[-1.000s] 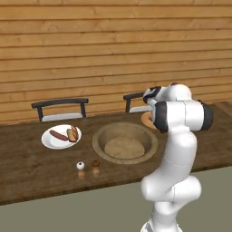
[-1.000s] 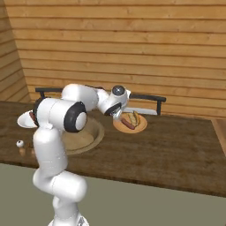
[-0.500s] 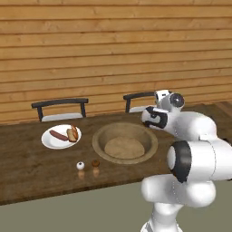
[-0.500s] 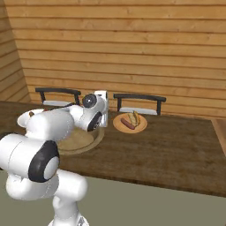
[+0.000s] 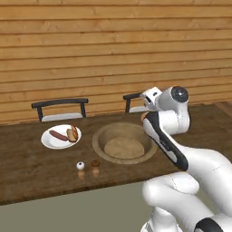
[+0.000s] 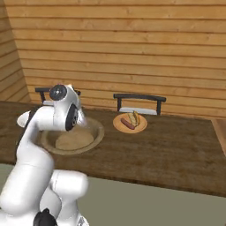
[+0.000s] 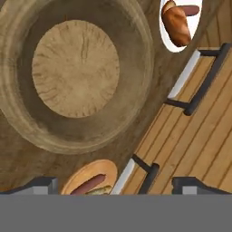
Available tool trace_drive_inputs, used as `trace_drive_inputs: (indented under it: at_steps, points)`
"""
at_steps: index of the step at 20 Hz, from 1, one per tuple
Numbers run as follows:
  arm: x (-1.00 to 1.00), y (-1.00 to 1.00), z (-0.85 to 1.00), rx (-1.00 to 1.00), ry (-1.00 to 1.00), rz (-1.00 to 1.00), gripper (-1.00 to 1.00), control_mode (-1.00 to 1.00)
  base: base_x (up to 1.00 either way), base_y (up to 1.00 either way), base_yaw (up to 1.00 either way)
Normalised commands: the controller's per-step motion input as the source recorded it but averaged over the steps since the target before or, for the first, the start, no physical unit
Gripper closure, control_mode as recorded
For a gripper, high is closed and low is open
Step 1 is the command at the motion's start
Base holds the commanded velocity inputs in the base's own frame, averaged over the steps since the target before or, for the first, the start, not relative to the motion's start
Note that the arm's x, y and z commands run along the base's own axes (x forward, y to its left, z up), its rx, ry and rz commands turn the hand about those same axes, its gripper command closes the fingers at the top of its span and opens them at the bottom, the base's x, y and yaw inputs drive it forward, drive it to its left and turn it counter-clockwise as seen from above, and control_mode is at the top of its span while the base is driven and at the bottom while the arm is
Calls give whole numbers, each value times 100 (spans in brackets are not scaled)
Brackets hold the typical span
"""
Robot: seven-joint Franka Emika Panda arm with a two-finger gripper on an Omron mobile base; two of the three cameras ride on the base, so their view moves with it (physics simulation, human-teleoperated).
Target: Place one bun and one sausage from the bowl on each plate.
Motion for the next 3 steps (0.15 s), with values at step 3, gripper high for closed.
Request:
trace_drive_inputs:
  at_steps: [3]
  points:
    - [-100,53,91,-35,25,34,-100,-100,0,0,0]
